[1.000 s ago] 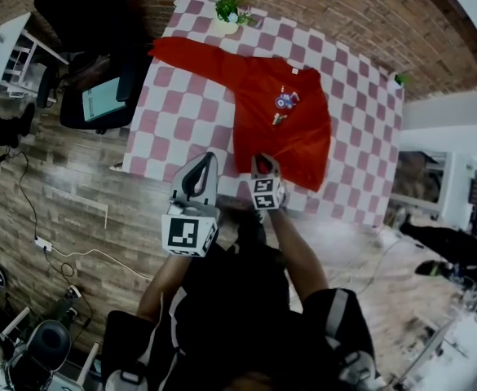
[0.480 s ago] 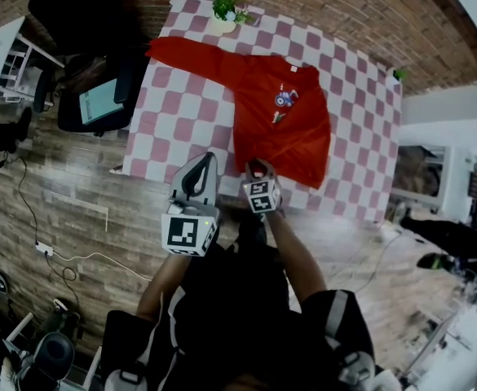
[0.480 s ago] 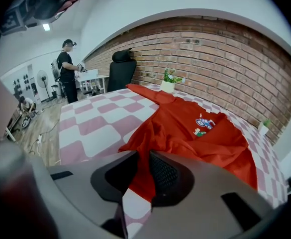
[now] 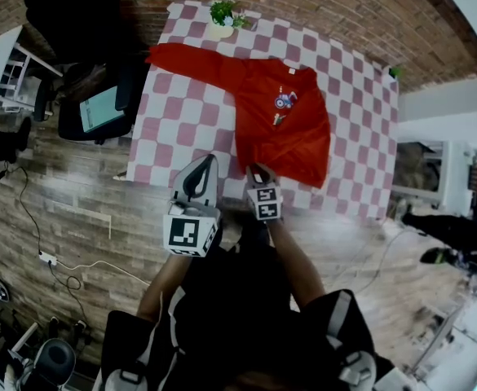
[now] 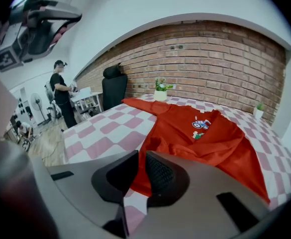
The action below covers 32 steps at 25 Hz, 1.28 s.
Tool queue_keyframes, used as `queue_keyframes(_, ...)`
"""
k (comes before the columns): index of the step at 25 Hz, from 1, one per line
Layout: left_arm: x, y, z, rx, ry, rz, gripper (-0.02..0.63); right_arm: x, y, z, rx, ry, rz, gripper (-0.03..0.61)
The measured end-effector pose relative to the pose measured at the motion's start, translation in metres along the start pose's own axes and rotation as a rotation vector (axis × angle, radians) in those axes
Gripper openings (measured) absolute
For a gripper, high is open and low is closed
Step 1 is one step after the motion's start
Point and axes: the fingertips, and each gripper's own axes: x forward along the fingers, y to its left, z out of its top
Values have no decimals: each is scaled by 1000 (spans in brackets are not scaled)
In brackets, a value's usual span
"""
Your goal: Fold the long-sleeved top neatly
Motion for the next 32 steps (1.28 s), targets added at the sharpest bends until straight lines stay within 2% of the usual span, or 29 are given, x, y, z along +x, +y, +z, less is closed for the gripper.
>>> queue_keyframes(4, -4, 3, 7, -6, -9, -14, 6, -22, 2, 26, 68, -60, -16, 11)
queue_keyframes(10, -11, 2, 18, -1, -32, -34, 6, -64, -3, 74, 106, -178, -47, 8)
queue_keyframes(14, -10, -1, 23, 11, -40, -38, 6, -98, -1, 119, 143, -279, -37, 8)
queue_keyframes(16, -10, -3, 23, 11, -42, -31, 6, -114, 1, 138, 141, -328, -20, 8)
queue_keyframes(19, -11, -8, 19, 60, -26, -26, 6, -138, 2, 170, 119, -410, 10, 8)
queue_keyframes(22, -10, -15, 26, 80, -42, 2, 6, -157, 5, 195, 43, -467, 31, 8)
queue_keyframes(24, -11, -19, 32, 78, -58, 25, 6, -167, 8, 206, 15, -485, 57, 8)
queue_keyframes(32, -16, -36, 40, 108, -54, 67, 6, -198, -7, 221, 38, -508, 106, 8)
